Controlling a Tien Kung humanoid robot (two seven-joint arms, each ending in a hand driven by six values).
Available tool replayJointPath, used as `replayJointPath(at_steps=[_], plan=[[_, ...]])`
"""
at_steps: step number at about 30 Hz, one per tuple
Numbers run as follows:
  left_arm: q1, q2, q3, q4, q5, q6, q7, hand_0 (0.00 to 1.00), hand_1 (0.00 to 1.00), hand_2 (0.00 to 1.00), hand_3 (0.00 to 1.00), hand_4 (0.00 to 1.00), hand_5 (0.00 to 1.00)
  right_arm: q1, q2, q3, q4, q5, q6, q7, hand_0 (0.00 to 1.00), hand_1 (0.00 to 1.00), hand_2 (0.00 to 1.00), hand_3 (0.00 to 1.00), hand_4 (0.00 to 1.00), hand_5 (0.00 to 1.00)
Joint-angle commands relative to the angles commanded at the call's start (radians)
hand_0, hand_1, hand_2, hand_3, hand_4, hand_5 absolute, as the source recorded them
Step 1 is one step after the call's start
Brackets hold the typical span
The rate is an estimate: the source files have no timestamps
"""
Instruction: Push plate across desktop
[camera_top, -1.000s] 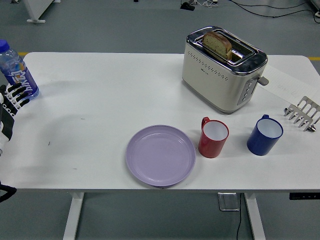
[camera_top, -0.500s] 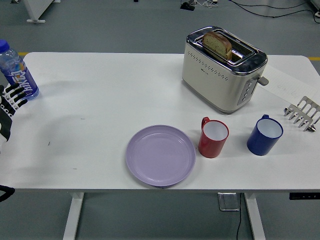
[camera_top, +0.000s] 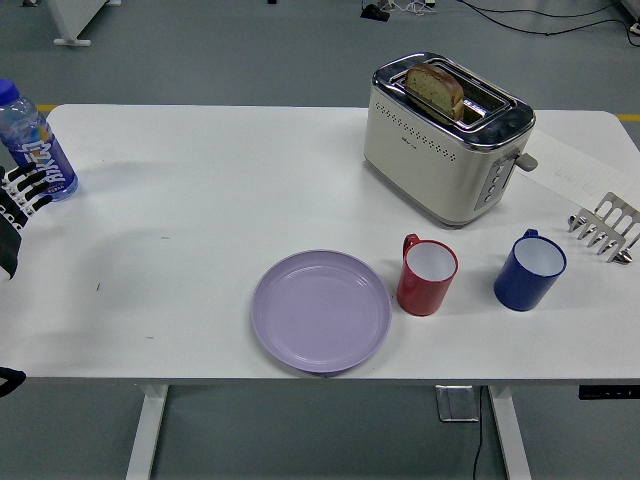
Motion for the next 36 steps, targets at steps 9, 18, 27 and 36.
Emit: replayJointPath(at_steps=[9, 18, 27, 36], plan=[[0.004, -0.002, -0.005, 0.003, 0.004, -0.005, 0.011, 0.753, 0.794, 0.772, 0.732, 0.557, 0.998, -0.001, 0.001, 0.007, 0.0, -0.01, 0.001, -0.004, 0.646, 0.634, 0.708, 0.653, 0.214, 0.272], [-0.001, -0.002, -0.003, 0.004, 0.012, -0.008, 0.016, 0.753, 0.792, 0.769, 0.732, 0.559, 0.998, 0.001, 0.001, 0.012, 0.0, -0.014, 0.0, -0.005, 0.646, 0.634, 0.708, 0.653, 0.213, 0.271], [0.002, -0.007, -0.002, 0.013, 0.015, -0.005, 0.018, 0.756, 0.791, 0.765, 0.733, 0.561, 0.998, -0.002, 0.001, 0.032, 0.0, -0.036, 0.003, -0.012, 0.646, 0.634, 0.708, 0.653, 0.213, 0.272], [0.004, -0.006, -0.005, 0.01, 0.018, -0.006, 0.019, 0.757, 0.79, 0.765, 0.734, 0.562, 0.998, -0.002, 0.0, 0.035, 0.0, -0.044, 0.003, -0.01, 0.646, 0.635, 0.708, 0.653, 0.212, 0.271]])
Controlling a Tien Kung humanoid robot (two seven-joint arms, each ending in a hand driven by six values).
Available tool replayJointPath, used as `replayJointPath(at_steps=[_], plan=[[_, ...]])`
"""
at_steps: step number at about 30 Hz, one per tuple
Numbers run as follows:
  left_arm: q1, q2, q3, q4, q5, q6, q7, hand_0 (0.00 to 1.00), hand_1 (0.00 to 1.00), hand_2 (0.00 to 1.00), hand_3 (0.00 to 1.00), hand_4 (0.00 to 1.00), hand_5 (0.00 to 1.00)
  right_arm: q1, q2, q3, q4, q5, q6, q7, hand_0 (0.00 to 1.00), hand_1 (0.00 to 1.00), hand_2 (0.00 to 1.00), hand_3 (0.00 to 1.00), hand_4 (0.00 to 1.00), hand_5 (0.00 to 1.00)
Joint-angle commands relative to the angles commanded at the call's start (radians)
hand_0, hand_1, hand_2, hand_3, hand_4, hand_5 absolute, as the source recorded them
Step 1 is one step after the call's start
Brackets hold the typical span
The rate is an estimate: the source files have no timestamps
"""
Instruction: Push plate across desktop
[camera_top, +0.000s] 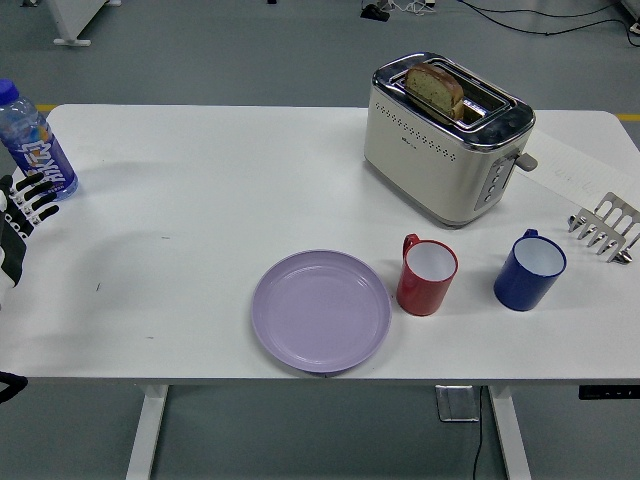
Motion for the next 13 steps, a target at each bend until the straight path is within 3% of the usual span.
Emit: replayJointPath(at_steps=[13], plan=[[-0.012, 0.003, -0.024, -0.001, 0.0, 0.0, 0.001, 0.758, 0.79, 0.765, 0.734, 0.565, 0.998, 0.015, -0.002, -0.022, 0.0, -0.002, 0.003, -0.002, 0.646, 0.634, 0.708, 0.653, 0.211, 0.272]])
